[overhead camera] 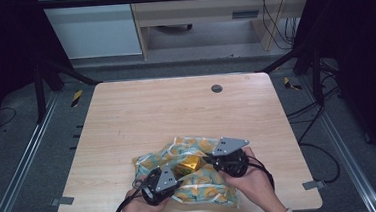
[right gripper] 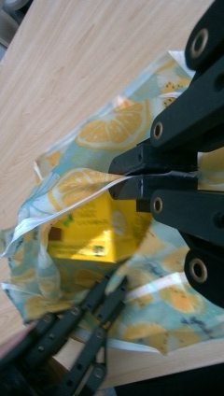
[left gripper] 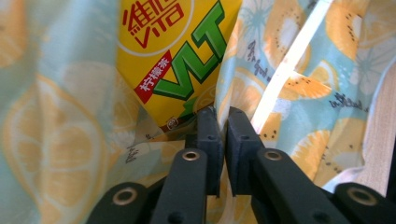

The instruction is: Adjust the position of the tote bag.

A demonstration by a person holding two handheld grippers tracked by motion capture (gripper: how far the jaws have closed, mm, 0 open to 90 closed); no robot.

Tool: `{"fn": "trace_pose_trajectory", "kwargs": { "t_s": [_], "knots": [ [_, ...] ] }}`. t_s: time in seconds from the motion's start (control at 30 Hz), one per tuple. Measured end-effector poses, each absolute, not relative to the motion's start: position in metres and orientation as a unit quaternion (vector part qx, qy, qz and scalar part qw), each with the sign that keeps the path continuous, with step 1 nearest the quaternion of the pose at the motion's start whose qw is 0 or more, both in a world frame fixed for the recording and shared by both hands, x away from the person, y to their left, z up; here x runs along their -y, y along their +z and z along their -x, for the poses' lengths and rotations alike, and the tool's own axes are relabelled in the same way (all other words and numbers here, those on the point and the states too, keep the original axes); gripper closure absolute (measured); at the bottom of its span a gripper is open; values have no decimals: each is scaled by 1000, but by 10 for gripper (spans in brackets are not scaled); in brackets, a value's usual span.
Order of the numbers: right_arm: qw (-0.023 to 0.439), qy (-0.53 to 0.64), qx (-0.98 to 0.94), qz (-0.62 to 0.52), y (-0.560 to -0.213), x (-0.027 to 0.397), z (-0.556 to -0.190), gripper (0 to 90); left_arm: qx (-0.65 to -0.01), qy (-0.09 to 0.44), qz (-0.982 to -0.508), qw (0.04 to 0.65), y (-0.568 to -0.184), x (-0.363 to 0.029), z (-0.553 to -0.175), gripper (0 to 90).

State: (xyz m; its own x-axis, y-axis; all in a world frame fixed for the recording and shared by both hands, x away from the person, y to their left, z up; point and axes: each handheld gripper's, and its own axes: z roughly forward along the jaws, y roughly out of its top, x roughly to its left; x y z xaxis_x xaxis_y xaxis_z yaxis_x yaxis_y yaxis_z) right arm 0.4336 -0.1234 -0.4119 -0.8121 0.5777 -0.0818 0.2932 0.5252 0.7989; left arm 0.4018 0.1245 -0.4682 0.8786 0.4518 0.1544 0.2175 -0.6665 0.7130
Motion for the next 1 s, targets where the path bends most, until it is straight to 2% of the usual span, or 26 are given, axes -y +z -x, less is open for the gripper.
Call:
{"fn": "trace_pose_trajectory", "kwargs": {
  "t_s": [0.2,0.5,0.67,1.0],
  "knots": [
    [157,416,-857,-261,-408,111,-463,881,-184,162,-899,364,-467,-127,-400,875],
    [118,404,-857,-298,-430,102,-504,884,-182,162,-900,362,-468,-129,-399,880],
    [110,392,-859,-312,-442,105,-513,882,-188,173,-898,357,-469,-131,-400,874],
    [112,390,-852,-332,-451,119,-519,885,-188,160,-902,353,-471,-129,-398,899]
  ]
}}
